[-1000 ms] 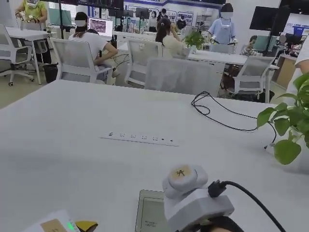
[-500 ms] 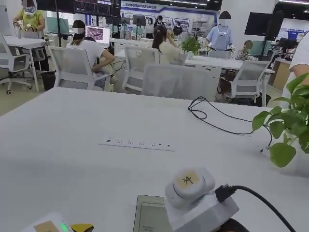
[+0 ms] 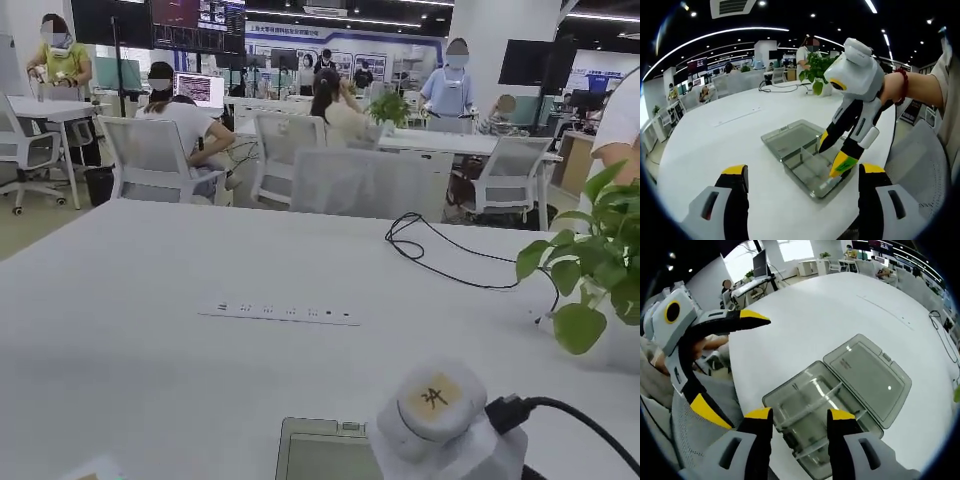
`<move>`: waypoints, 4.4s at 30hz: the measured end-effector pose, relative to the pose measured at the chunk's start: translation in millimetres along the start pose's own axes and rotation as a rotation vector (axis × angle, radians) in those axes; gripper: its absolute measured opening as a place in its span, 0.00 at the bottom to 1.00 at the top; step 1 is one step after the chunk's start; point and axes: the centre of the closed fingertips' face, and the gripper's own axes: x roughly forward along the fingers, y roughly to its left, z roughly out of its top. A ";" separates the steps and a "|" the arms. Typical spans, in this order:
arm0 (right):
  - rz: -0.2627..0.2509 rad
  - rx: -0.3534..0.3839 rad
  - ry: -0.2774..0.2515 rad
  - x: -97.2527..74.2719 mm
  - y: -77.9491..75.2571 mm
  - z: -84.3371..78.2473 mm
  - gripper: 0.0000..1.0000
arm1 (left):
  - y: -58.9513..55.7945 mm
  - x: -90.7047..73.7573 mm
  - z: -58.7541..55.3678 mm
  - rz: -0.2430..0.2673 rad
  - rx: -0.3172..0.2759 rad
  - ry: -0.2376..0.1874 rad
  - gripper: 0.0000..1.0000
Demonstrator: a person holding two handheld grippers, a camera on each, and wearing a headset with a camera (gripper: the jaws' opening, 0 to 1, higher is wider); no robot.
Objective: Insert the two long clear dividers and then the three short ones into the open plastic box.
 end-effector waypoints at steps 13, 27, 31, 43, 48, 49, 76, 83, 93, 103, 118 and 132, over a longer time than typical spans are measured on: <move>0.027 -0.075 -0.050 -21.1 -5.1 -9.9 0.50 | -3.8 -1.9 -0.3 0.002 -0.002 0.010 0.92; 0.043 -0.169 -0.047 -44.2 -20.4 -34.5 0.55 | -5.1 -2.3 0.9 0.005 0.005 0.014 0.92; 0.035 -0.186 -0.037 -51.0 -28.2 -43.7 0.56 | -4.4 -2.3 0.3 0.009 0.003 0.017 0.92; 0.017 -0.236 0.023 -65.5 -55.3 -79.2 0.57 | -3.7 -2.2 -1.2 0.019 -0.004 0.024 0.91; 0.027 -0.279 0.037 -66.3 -65.0 -93.6 0.57 | -3.2 -3.0 -1.8 0.024 -0.006 0.027 0.90; 0.026 -0.290 0.046 -65.9 -68.1 -97.1 0.57 | -3.1 -3.2 -2.1 0.026 -0.007 0.028 0.89; 0.062 -0.572 0.204 -48.1 -93.8 -141.8 0.40 | -3.2 -0.9 -9.1 0.043 -0.017 0.063 0.87; 0.072 -0.610 0.217 -47.5 -94.8 -144.3 0.36 | -3.6 0.4 -9.1 0.042 -0.018 0.065 0.87; 0.071 -0.602 0.218 -46.7 -95.7 -143.8 0.33 | -4.3 -0.6 -8.7 0.041 -0.017 0.065 0.86; 0.049 -0.562 0.204 -46.2 -95.8 -142.1 0.32 | -4.4 -2.4 -7.3 0.041 -0.020 0.057 0.85; -0.128 -0.549 0.121 -63.2 -113.9 -121.2 0.32 | -5.8 -7.0 -5.4 0.032 -0.086 0.020 0.80; -0.250 -0.626 0.017 -86.8 -100.0 -71.9 0.32 | -18.8 -6.3 1.2 -0.021 -0.181 -0.045 0.70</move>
